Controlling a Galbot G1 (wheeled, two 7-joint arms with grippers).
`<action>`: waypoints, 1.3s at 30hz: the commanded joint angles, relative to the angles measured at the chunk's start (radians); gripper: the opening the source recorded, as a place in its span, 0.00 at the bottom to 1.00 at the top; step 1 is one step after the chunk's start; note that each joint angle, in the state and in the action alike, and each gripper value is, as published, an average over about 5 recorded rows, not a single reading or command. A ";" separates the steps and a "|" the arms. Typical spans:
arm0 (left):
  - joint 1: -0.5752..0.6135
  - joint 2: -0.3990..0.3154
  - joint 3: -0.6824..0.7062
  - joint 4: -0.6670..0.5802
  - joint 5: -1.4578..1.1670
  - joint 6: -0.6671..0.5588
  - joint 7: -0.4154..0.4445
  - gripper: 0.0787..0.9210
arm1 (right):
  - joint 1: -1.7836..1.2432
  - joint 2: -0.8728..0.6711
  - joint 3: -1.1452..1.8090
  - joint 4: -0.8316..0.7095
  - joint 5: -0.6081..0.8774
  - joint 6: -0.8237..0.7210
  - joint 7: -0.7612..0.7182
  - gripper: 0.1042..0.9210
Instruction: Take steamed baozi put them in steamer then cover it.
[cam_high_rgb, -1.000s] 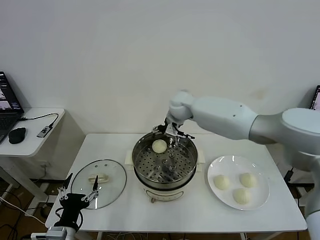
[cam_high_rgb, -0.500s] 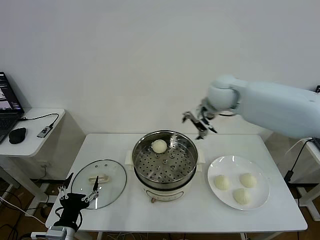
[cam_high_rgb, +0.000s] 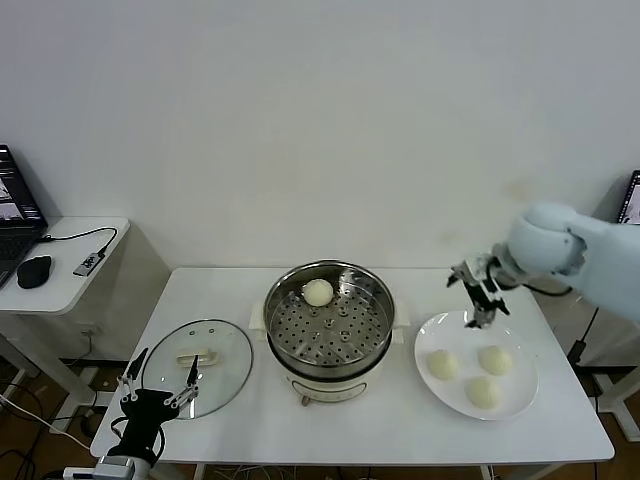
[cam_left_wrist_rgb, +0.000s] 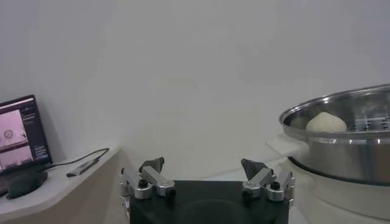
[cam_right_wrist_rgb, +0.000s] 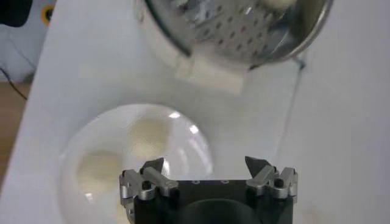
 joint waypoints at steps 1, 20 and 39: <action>0.003 -0.008 0.009 0.008 0.015 -0.002 0.001 0.88 | -0.338 -0.074 0.216 -0.015 -0.107 -0.020 0.006 0.88; 0.000 -0.011 0.010 0.020 0.023 -0.002 0.002 0.88 | -0.610 0.114 0.423 -0.232 -0.168 0.029 0.039 0.88; -0.012 -0.010 0.010 0.036 0.016 -0.002 0.001 0.88 | -0.657 0.213 0.476 -0.317 -0.222 0.044 0.050 0.88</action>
